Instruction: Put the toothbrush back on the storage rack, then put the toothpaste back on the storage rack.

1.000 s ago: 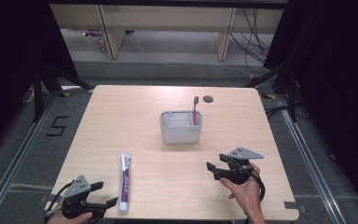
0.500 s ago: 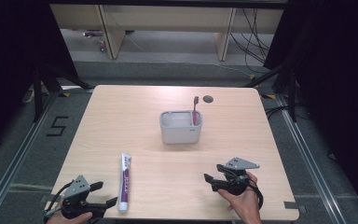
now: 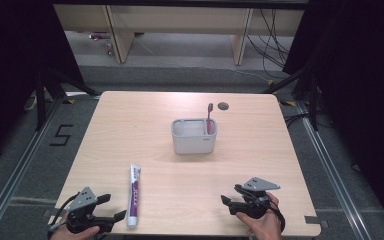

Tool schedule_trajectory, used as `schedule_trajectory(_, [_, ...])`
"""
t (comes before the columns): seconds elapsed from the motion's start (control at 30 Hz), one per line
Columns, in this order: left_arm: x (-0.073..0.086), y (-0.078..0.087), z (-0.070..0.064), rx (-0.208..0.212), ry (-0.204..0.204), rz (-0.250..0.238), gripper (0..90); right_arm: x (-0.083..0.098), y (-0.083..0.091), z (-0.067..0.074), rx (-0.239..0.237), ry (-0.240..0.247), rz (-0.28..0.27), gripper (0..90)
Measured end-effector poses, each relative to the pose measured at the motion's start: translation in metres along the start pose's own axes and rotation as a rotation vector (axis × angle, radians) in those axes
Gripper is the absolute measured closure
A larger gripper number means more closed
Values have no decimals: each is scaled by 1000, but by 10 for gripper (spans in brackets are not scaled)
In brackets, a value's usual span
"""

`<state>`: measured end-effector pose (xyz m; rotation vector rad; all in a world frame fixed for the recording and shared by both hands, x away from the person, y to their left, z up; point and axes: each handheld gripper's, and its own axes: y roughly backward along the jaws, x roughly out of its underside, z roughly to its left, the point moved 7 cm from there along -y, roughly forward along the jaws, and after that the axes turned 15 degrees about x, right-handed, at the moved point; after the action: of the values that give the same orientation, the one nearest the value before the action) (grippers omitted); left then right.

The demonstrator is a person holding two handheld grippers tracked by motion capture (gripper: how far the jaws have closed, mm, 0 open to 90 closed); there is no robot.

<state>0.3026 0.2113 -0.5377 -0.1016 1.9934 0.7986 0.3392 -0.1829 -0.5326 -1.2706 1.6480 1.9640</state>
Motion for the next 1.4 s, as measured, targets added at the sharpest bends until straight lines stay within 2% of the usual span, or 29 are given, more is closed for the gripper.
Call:
schedule_trajectory(0.03, [0,0,0,-1,2,-2,160,2,1,2,-9,-21,4,324])
schedule_trajectory(0.07, [1,0,0,9,5,17,159,4,2,3,-10,-18,18,323])
schedule_trajectory(0.1, [1,0,0,10,2,13,160,5,2,4,-12,-23,15,319])
schedule_trajectory(0.17, [1,0,-1,11,0,15,160,8,3,4,-8,-3,16,308])
schedule_trajectory(0.2, [1,0,-1,12,0,15,159,10,6,6,-6,-26,36,302])
schedule_trajectory(0.23, [1,0,0,11,1,16,159,10,6,4,-4,3,18,296])
schedule_trajectory(0.3, [1,-1,0,11,3,12,160,11,8,7,-9,-22,18,279])
schedule_trajectory(0.33, [1,-1,0,11,3,13,159,11,8,3,1,12,7,266])
schedule_trajectory(0.37, [1,-1,-1,13,2,14,159,14,10,6,1,-21,31,260])
schedule_trajectory(0.4, [0,-1,-1,13,6,8,160,14,9,4,0,0,15,259])
schedule_trajectory(0.43, [0,-1,-1,13,6,10,160,15,10,5,-20,-11,17,256])
schedule_trajectory(0.5, [1,-1,-1,13,6,15,159,16,12,6,-3,-30,15,245])
schedule_trajectory(0.57, [1,-2,-1,17,3,13,160,18,14,6,-5,-29,9,232])
schedule_trajectory(0.6, [1,-1,-1,17,3,17,160,18,14,4,3,-11,3,230])
schedule_trajectory(0.7, [1,-1,-2,18,1,16,160,20,16,6,-8,-27,3,230])
schedule_trajectory(0.73, [1,-1,-2,16,0,15,160,21,15,6,-3,-9,-2,230])
schedule_trajectory(0.83, [1,-2,-2,15,0,14,159,23,20,7,7,-21,16,231])
schedule_trajectory(0.87, [1,-2,-2,15,1,14,159,23,20,6,3,-5,1,232])
schedule_trajectory(0.9, [1,-2,-2,19,0,12,159,25,21,10,1,-51,14,232])
schedule_trajectory(0.93, [1,-2,-2,17,3,16,159,25,21,7,-6,-14,8,232])
schedule_trajectory(1.0, [1,-2,-1,18,5,13,160,27,22,8,-3,-26,16,232])
schedule_trajectory(1.03, [1,-2,-1,13,4,15,159,27,23,7,-1,-9,10,232])
schedule_trajectory(1.1, [1,-1,0,11,6,12,159,27,23,9,-21,-32,4,233])
schedule_trajectory(1.13, [1,-1,0,8,7,13,159,27,22,7,-1,-20,-10,235])
schedule_trajectory(1.2, [1,0,-1,8,6,15,159,29,24,9,-13,-51,6,235])
schedule_trajectory(1.23, [0,0,-2,9,10,3,159,29,24,7,-5,-32,5,235])
schedule_trajectory(1.3, [0,0,-2,17,20,2,159,29,24,7,-5,-33,4,235])
schedule_trajectory(1.33, [-1,-1,-2,10,21,-20,159,29,24,6,-2,-32,8,236])
schedule_trajectory(1.4, [0,0,-1,21,20,7,159,29,24,8,-5,-37,10,238])
